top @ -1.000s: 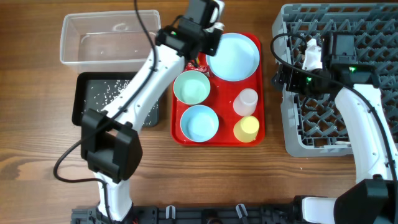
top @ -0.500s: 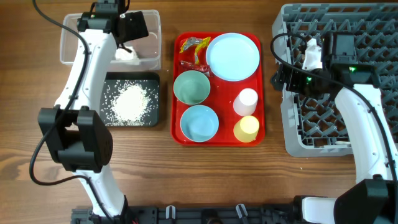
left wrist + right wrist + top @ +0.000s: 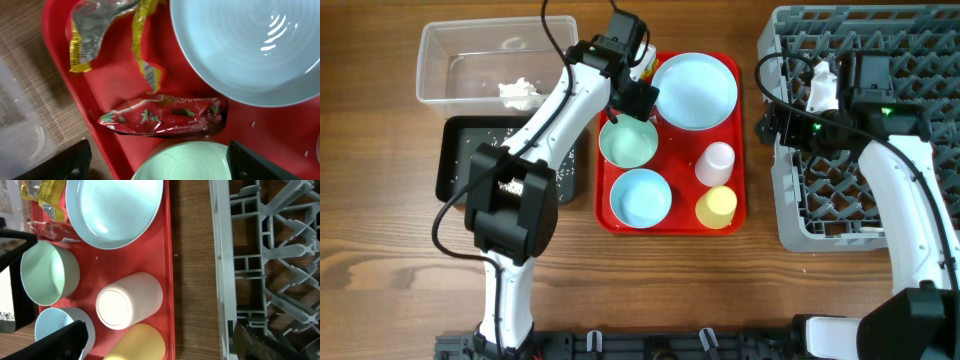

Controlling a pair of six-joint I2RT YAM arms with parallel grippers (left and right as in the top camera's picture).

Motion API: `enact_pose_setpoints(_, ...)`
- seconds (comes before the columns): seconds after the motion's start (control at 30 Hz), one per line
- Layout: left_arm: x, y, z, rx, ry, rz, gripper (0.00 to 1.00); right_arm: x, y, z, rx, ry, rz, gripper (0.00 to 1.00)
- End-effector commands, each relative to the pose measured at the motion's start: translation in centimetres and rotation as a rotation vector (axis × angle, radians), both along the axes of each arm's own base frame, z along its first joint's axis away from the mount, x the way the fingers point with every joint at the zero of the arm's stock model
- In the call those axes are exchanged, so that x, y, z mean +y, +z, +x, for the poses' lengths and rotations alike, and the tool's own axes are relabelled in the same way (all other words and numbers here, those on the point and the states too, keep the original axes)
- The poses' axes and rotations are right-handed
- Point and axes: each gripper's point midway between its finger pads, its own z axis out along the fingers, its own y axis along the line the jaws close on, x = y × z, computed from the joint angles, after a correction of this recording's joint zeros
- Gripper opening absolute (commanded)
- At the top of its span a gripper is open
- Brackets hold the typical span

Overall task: Sort waste into correct bins and load items into the dishwasher rack
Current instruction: 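Grasp the red snack wrapper on the red tray with the left gripper, then drop the red wrapper into the clear bin with the left gripper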

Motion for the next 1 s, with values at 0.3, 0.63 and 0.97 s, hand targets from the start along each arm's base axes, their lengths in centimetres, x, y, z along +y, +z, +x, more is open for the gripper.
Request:
enact_pose_setpoints(0.3, -2.1, -5.2, 1.1, 0.017, -0.139, -0.025, 0.75, -0.5, 0.8, 0.4, -0.024, -0.032, -0.009, 0.95)
enact_pose_setpoints(0.63, -3.1, -2.3, 2.3, -0.052, -0.1, -0.094, 0.04, -0.5, 0.9, 0.4, -0.027, -0.031, -0.008, 0.95)
enact_pose_setpoints(0.97, 10.3, 13.8, 6.9, -0.429, 0.267, 0.05, 0.04, -0.5, 0.9, 0.5, -0.028, -0.032, -0.009, 0.95)
